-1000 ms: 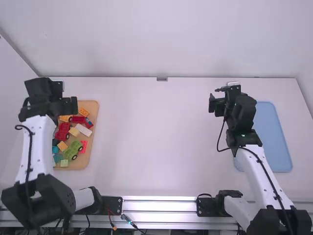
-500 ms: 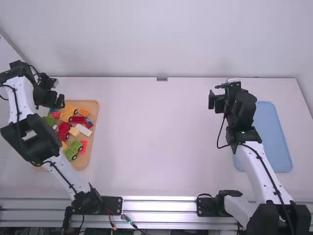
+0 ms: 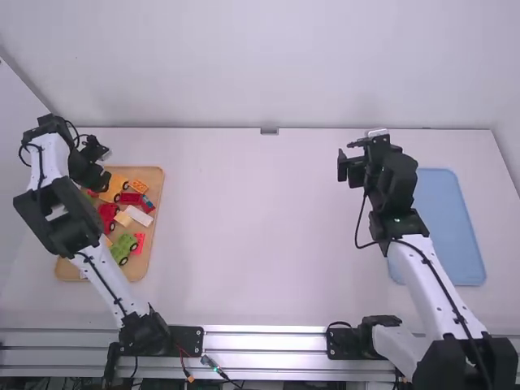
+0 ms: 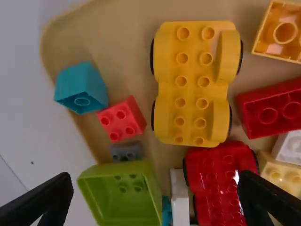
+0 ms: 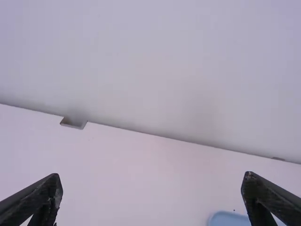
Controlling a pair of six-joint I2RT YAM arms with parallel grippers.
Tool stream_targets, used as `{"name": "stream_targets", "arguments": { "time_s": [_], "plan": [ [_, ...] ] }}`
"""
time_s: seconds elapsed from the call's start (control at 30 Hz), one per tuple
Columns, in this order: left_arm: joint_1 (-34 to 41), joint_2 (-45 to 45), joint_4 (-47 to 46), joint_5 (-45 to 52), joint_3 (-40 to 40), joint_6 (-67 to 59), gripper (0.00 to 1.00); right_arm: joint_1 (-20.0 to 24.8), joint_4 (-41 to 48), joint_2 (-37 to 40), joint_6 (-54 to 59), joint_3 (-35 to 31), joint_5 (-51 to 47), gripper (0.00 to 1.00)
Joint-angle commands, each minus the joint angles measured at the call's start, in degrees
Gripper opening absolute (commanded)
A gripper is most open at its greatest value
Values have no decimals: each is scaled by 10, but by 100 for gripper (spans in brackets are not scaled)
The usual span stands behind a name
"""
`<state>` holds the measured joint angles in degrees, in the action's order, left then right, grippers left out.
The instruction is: Assemble lego blocks to make yellow taxi
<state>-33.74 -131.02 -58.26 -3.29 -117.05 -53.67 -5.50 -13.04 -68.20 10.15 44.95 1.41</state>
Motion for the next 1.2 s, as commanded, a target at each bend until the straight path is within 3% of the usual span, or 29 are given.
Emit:
{"name": "stream_targets", "arguments": {
  "time_s": [0.0, 0.3, 0.7, 1.17],
  "plan": [
    [3, -8, 12, -2, 29, -15, 91, -8, 1, -4, 22, 19, 2, 99],
    [3, -8, 67, 57, 88, -15, 85, -35, 4, -4, 56, 19, -4, 99],
    [-4, -8, 111, 101, 127, -2, 79, -34, 20, -4, 64, 19, -2, 99],
    [-17, -8, 153, 100, 169, 18, 75, -40, 20, -4, 64, 19, -2, 99]
  ]
}}
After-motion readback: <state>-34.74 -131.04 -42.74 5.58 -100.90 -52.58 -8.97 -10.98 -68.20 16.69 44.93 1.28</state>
